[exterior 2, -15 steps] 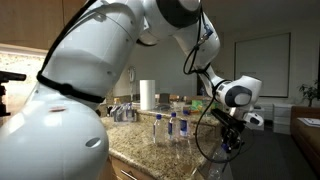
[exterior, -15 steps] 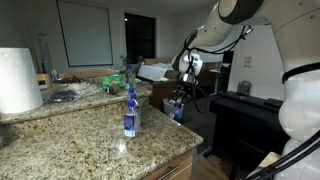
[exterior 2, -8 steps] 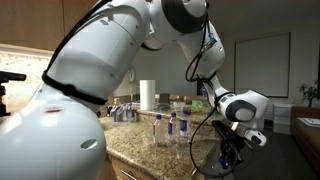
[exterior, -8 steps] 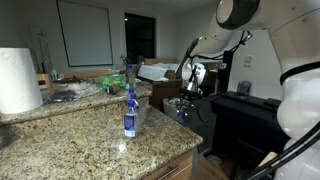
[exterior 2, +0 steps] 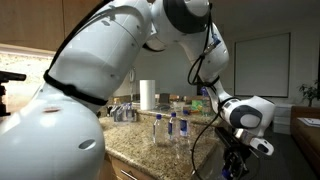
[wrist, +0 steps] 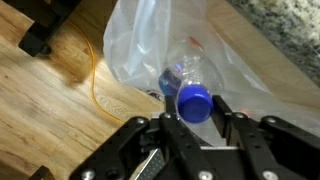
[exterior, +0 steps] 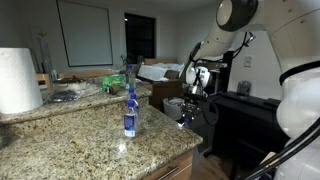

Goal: Pick up the bottles from the counter and throw them in the bin

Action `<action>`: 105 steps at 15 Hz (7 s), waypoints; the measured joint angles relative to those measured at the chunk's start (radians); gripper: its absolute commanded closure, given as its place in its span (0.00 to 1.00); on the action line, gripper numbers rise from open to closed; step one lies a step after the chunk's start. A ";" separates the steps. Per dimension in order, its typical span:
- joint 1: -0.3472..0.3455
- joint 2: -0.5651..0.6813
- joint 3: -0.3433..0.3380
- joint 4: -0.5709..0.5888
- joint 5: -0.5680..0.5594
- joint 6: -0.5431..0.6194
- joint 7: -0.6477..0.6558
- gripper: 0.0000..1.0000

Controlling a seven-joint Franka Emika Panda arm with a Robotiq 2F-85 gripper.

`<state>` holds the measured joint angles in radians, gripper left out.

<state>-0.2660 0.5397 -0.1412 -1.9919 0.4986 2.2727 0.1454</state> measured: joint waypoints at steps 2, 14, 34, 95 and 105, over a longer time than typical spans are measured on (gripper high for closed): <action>0.015 -0.028 -0.004 0.003 -0.052 0.000 0.000 0.15; 0.255 -0.391 0.130 0.083 -0.233 -0.024 -0.006 0.00; 0.400 -0.301 0.243 0.153 -0.526 -0.131 -0.228 0.00; 0.386 -0.268 0.286 0.134 -0.484 -0.113 -0.415 0.74; 0.386 -0.267 0.285 0.134 -0.485 -0.112 -0.415 0.70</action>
<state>0.1201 0.2729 0.1443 -1.8575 0.0138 2.1604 -0.2694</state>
